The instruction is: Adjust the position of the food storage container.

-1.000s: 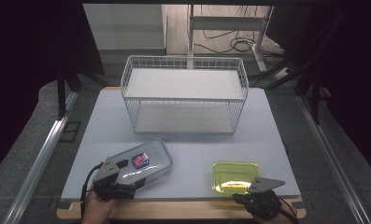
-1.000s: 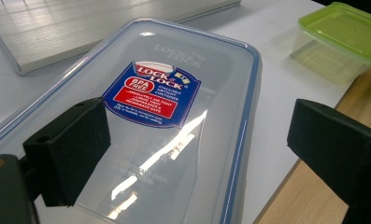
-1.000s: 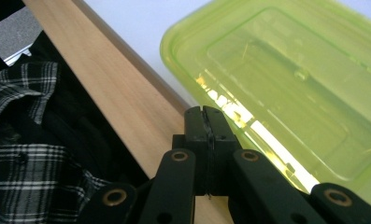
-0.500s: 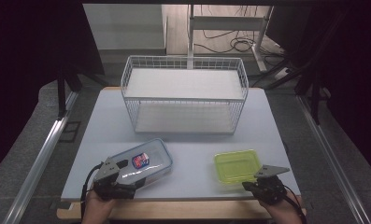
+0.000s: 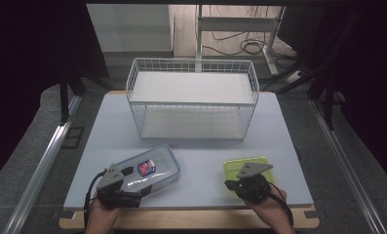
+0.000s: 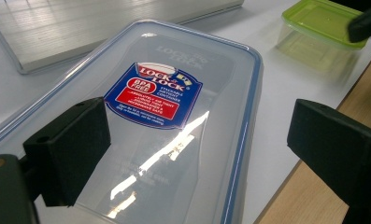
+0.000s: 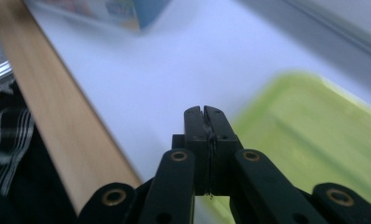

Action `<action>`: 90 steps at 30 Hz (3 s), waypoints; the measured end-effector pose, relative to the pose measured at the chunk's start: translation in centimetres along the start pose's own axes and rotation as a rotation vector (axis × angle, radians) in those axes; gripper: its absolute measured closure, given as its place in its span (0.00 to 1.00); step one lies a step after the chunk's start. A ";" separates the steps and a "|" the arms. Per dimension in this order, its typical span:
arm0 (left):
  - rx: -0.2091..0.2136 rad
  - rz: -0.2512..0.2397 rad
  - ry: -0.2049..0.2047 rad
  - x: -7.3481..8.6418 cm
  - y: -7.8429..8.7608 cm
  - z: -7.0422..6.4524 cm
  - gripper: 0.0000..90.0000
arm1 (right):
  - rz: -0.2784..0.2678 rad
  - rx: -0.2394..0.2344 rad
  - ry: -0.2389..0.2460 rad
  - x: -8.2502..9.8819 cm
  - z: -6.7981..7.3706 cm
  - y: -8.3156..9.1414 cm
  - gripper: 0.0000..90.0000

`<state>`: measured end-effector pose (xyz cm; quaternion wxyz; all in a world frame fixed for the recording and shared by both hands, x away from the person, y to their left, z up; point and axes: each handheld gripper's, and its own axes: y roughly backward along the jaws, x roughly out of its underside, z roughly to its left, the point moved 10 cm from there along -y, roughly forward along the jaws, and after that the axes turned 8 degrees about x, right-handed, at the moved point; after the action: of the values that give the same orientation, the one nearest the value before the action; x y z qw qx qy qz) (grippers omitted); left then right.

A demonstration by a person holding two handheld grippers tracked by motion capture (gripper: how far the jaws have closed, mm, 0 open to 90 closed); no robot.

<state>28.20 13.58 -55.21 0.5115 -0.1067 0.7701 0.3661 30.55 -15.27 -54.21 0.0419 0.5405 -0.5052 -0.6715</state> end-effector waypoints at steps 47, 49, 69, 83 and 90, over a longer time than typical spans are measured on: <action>-0.247 0.090 0.118 2.5 6.5 7.2 1.00 | 0.014 0.192 -0.110 1.3 -7.5 -1.7 0.98; -0.277 0.139 0.126 3.4 6.5 7.9 1.00 | 0.010 0.190 -0.107 1.1 -7.3 -1.9 0.98; -0.185 0.209 0.166 3.4 1.5 7.7 1.00 | -0.013 0.108 -0.070 -1.2 -4.9 -4.0 0.96; -0.097 0.193 0.154 1.4 -2.3 7.1 1.00 | -0.036 0.048 -0.055 -4.5 -3.4 -7.5 0.93; -0.058 0.211 0.110 0.3 -4.8 5.6 1.00 | 0.006 0.073 -0.038 -4.2 -3.4 -8.2 0.95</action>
<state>34.67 13.99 -58.80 0.4238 -0.0596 0.7930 0.4337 38.96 -10.90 -56.96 0.0146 0.5271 -0.5318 -0.6627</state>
